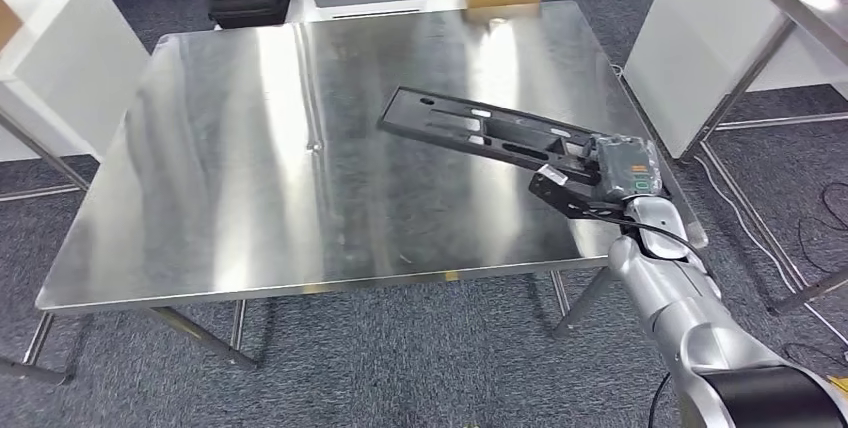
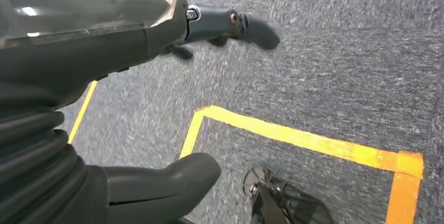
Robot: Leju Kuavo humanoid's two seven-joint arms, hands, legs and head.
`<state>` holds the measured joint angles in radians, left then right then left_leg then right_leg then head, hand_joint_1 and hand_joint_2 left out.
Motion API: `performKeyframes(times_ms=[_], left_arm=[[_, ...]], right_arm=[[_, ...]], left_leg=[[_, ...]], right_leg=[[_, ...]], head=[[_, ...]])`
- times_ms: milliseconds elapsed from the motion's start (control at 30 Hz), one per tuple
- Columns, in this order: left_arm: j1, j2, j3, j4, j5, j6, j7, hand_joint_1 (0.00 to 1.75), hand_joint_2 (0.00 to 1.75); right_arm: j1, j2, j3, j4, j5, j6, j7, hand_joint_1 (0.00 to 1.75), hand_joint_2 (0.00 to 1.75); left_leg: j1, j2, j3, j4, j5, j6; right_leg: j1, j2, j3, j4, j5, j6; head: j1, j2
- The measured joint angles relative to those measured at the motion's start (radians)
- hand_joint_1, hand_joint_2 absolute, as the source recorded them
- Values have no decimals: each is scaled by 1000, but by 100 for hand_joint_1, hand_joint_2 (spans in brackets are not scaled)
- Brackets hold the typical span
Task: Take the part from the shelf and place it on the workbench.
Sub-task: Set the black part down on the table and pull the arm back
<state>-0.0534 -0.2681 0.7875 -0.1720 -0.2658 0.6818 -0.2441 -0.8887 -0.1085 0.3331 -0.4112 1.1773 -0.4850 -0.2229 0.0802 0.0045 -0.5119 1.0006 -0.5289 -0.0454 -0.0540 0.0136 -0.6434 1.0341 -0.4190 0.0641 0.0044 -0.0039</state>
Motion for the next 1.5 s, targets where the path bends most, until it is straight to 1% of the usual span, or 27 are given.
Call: performKeyframes(times_ms=[33, 67, 133, 167, 200, 267, 333, 367, 433, 467, 500, 533, 567, 633, 667, 700, 733, 800, 833, 867, 900, 967, 1033, 1133, 1200, 1333, 1500], left_arm=[[-1, 0, 1, 0, 0, 0, 0, 0, 175], [-2, -1, 1, -1, 0, 0, 0, 0, 175], [-2, 0, 3, -2, -1, 0, -1, 0, 175], [-1, 0, 4, -2, -1, 0, -2, 0, 175], [0, 0, 4, -2, -1, 0, -2, 0, 175], [1, 0, 5, -2, 0, 0, -3, 0, 175], [1, 0, 5, -2, 0, 0, -4, 0, 175], [1, 0, 6, -2, 0, 0, -8, 0, 175], [1, 0, 11, -5, 4, -4, -24, 0, 175], [1, 0, 14, -7, 6, -5, -31, 0, 175], [1, 0, 16, -8, 7, -6, -35, 0, 175], [1, -1, 16, -8, 7, -6, -35, 0, 175], [1, -2, 16, -8, 8, -6, -36, 0, 175], [0, -4, 17, -8, 10, -6, -35, 0, 175], [0, -5, 17, -8, 11, -6, -34, 0, 175], [0, -6, 17, -8, 11, -5, -32, 0, 175], [1, -6, 17, -8, 10, -3, -29, 0, 175], [1, -5, 17, -10, -6, 5, -26, 0, 175], [2, -6, 21, -13, -29, 10, -24, 0, 175], [4, -7, 29, -20, -73, 14, -19, 0, 175], [6, -8, 43, -29, -129, 17, -14, 0, 175], [9, -13, 89, -44, -248, 19, -8, 0, 175], [9, -18, 142, -55, -326, 19, -9, 0, 175], [7, -33, 223, -83, -450, 19, -7, 0, 175], [3, -42, 286, -97, -521, 19, -10, 0, 175], [-1, -50, 376, -107, -555, 19, -20, 0, 175], [-11, -52, 454, -103, -571, 19, -60, 0, 175]], right_arm=[[0, 0, 0, 0, 0, 0, 0, 175, 175], [0, 0, 0, 0, 1, 0, 0, 175, 175], [2, 3, 0, 2, 2, -1, 3, 175, 175], [4, 5, 0, 3, 4, -1, 6, 175, 175], [5, 6, 0, 4, 6, -1, 8, 175, 175], [6, 7, 0, 5, 8, -1, 12, 175, 175], [6, 7, 0, 5, 8, -1, 12, 175, 175], [7, 7, 0, 6, 9, -3, 14, 175, 175], [13, 2, 0, 7, 7, -13, 17, 175, 175], [17, -3, -1, 6, 6, -18, 18, 175, 175], [20, -8, -1, 6, 4, -21, 15, 175, 175], [20, -12, -1, 6, 4, -21, 11, 175, 175], [20, -15, -1, 6, 4, -20, 8, 175, 175], [21, -19, -1, 6, 3, -19, 5, 175, 175], [23, -20, -2, 7, 2, -19, 5, 175, 175], [26, -20, -2, 7, 3, -19, 5, 175, 175], [28, -19, -1, 7, 5, -18, 5, 175, 175], [30, -14, 0, 8, 12, -13, 1, 175, 175], [29, -10, 1, 8, 15, -9, -2, 175, 175], [30, -5, 1, 9, 18, -6, -5, 175, 175], [31, 0, 1, 9, 19, -4, -6, 175, 175], [32, 9, 1, 10, 22, -3, -6, 175, 175], [29, 15, 1, 10, 25, -3, -5, 175, 175], [21, 19, 1, 11, 27, -2, -5, 175, 175], [17, 22, 1, 11, 27, -1, -7, 175, 175], [13, 27, 0, 11, 18, -2, -12, 175, 175], [1, 26, -16, 11, 2, -18, -5, 175, 175]], left_leg=[[-2, 2, -21, 40, -20, 3], [-7, 3, -55, 103, -45, 9], [-24, 3, -148, 250, -88, 27], [-34, 3, -186, 295, -88, 39], [-42, 3, -208, 315, -80, 51], [-51, 3, -221, 310, -57, 65], [-53, 2, -220, 306, -52, 67], [-65, -2, -202, 251, -14, 89], [-96, -9, -150, 118, 55, 145], [-106, -11, -117, 44, 92, 167], [-105, -9, -99, 18, 94, 168], [-100, -8, -86, 0, 100, 162], [-94, -6, -76, -14, 104, 155], [-90, -5, -69, -20, 103, 147], [-87, -5, -67, -20, 100, 143], [-83, -6, -65, -19, 97, 137], [-79, -6, -62, -16, 92, 131], [-72, -7, -58, -6, 80, 112], [-71, -7, -60, 3, 72, 100], [-72, -7, -62, 10, 65, 91], [-74, -7, -65, 16, 59, 87], [-76, -8, -67, 18, 57, 95], [-75, -7, -65, 15, 59, 105], [-72, -5, -62, 10, 59, 105], [-70, -4, -62, 8, 59, 98], [-68, -4, -61, 7, 59, 74], [-75, -5, -62, 7, 60, 69]], right_leg=[[3, 1, 2, 2, -4, -7], [8, 2, 5, 1, -7, -14], [22, 2, 12, 0, -13, -24], [31, 3, 16, 0, -17, -30], [39, 4, 21, 0, -20, -35], [47, 5, 26, 0, -24, -41], [48, 5, 27, 0, -25, -41], [54, 5, 32, -1, -28, -46], [63, 6, 42, -8, -33, -50], [70, 6, 47, -11, -37, -52], [71, 4, 44, -6, -41, -47], [72, 2, 34, 15, -50, -44], [71, 1, 13, 57, -66, -41], [60, -1, -57, 184, -104, -31], [53, -1, -88, 232, -113, -22], [45, -2, -104, 248, -108, -10], [36, -4, -99, 223, -88, 5], [20, -13, -45, 90, -25, 35], [18, -15, -17, 30, -2, 40], [17, -16, 2, -8, 10, 36], [15, -16, 10, -23, 13, 27], [14, -12, 10, -23, 13, 11], [16, -10, 10, -24, 13, 8], [21, -7, 10, -23, 11, 4], [24, -7, 10, -23, 10, 2], [26, -7, 10, -23, 9, -7], [29, -7, 14, -23, 9, -7]], head=[[-7, 0], [-14, 0], [-23, 0], [-25, 0], [-27, 0], [-27, 0], [-27, 0], [-28, 0], [-24, 0], [-23, 0], [-20, 0], [-20, 0], [-18, 0], [-14, 0], [-13, 0], [-11, 0], [-10, 0], [-6, 0], [-2, 0], [0, 0], [1, 0], [-7, 0], [-14, 0], [-19, 0], [-20, 0], [-20, 0], [-19, 0]])
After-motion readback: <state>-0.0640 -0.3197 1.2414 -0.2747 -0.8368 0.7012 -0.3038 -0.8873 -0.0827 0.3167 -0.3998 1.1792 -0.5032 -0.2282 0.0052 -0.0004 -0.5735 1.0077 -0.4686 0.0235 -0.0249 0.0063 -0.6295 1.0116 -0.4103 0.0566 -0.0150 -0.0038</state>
